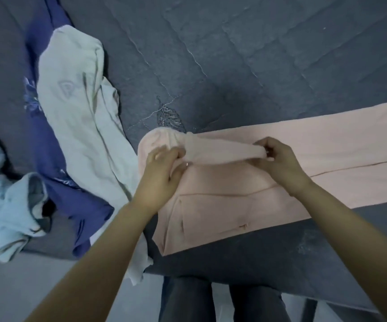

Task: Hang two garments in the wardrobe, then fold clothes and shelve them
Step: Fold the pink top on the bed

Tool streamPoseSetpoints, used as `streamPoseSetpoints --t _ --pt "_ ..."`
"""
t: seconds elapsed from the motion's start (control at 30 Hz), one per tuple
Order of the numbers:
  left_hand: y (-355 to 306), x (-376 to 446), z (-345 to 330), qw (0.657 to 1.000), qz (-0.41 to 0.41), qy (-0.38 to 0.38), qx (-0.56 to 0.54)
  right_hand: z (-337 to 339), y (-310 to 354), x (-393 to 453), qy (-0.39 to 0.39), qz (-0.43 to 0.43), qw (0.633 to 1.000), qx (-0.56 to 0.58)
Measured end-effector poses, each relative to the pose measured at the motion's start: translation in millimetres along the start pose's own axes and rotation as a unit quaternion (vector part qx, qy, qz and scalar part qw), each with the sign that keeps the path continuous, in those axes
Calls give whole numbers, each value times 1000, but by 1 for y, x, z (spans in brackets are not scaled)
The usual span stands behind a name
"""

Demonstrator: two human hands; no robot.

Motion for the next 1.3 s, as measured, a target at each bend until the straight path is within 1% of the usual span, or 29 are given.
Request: streamPoseSetpoints --t 0.13,0.2,0.23,0.3,0.43,0.5,0.6,0.67,0.7,0.77,0.83,0.9,0.97,1.0,1.07,1.13,1.2,1.23,1.27,1.3 --pt "0 -60 -22 999 15 47 13 -11 -19 -21 73 40 991 -101" --pt "0 -81 -38 998 30 34 37 -17 -29 -23 103 52 978 -173" --pt "-1 -90 -46 997 53 26 42 -20 -33 -22 112 58 972 -201" --pt "-3 -104 -61 993 102 34 40 -24 -40 -22 121 67 961 -238" --pt "1 -114 -77 986 139 81 36 -32 -51 -21 143 71 931 -327" --pt "3 -111 -80 983 161 80 25 -36 -55 -21 133 87 925 -344" --pt "5 -96 -81 972 226 59 18 -40 -56 -21 103 119 919 -360" --pt "1 -88 -78 974 222 39 15 -41 -53 -25 89 142 921 -352" --pt "-2 -86 -75 976 215 26 -10 -40 -51 -28 78 157 925 -337" --pt "-10 -86 -69 972 216 -7 -93 -34 -46 -37 47 188 932 -306" --pt "-14 -87 -62 962 234 -29 -135 -29 -36 -42 15 191 948 -256" --pt "-10 -82 -54 958 251 -70 -122 -29 -22 -33 -17 169 962 -215" --pt "0 -69 -47 950 272 -114 -99 -35 -10 -11 -39 146 967 -206" --pt "5 -62 -44 948 282 -122 -85 -40 -6 1 -41 137 966 -213" --pt "14 -48 -44 941 316 -109 -55 -50 -3 22 -30 106 965 -239" --pt "18 -42 -47 923 367 -110 -49 -56 -5 28 -41 67 962 -263" --pt "18 -46 -46 898 409 -152 -53 -55 -9 15 -109 72 961 -244" --pt "17 -52 -47 885 426 -176 -61 -52 -13 4 -148 81 963 -210" --pt "16 -59 -50 871 445 -191 -79 -47 -21 -9 -177 72 969 -157" --pt "15 -67 -55 854 472 -190 -108 -42 -32 -21 -191 30 977 -90"
Point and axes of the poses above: each hand's wrist, its own x-axis towards the middle knuckle, its own z-axis out of the back of the hand, y = z × x, the point moved 2 cm from there along x, towards the middle knuckle, and after that the axes turned 5 degrees about -z, right-handed, at the moved point
